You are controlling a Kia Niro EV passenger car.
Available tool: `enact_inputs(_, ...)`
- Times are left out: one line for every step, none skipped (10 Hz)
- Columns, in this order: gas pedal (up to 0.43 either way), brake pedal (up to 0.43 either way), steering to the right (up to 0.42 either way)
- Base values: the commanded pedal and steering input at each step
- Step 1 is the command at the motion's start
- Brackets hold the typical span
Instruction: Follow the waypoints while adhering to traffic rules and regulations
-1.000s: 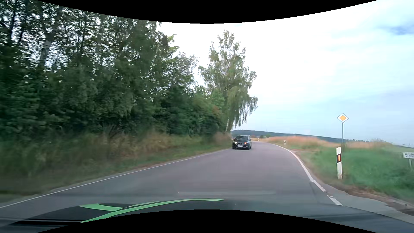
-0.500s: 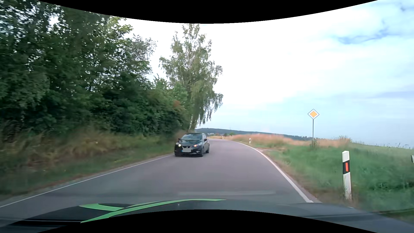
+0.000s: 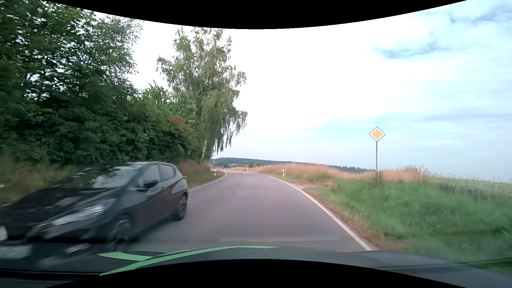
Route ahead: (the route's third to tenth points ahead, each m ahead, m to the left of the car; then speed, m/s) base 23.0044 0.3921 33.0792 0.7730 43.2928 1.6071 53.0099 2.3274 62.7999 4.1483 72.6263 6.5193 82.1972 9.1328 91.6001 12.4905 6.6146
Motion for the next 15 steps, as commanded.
enact_inputs(0.248,0.000,0.077)
enact_inputs(0.248,0.000,0.064)
enact_inputs(0.260,0.000,0.053)
enact_inputs(0.260,0.000,0.042)
enact_inputs(0.260,0.000,0.029)
enact_inputs(0.268,0.000,0.015)
enact_inputs(0.268,0.000,0.005)
enact_inputs(0.268,0.000,0.001)
enact_inputs(0.268,0.000,0.001)
enact_inputs(0.268,0.000,0.000)
enact_inputs(0.268,0.000,-0.003)
enact_inputs(0.268,0.000,-0.007)
enact_inputs(0.268,0.000,-0.009)
enact_inputs(0.268,0.000,-0.010)
enact_inputs(0.268,0.000,-0.012)
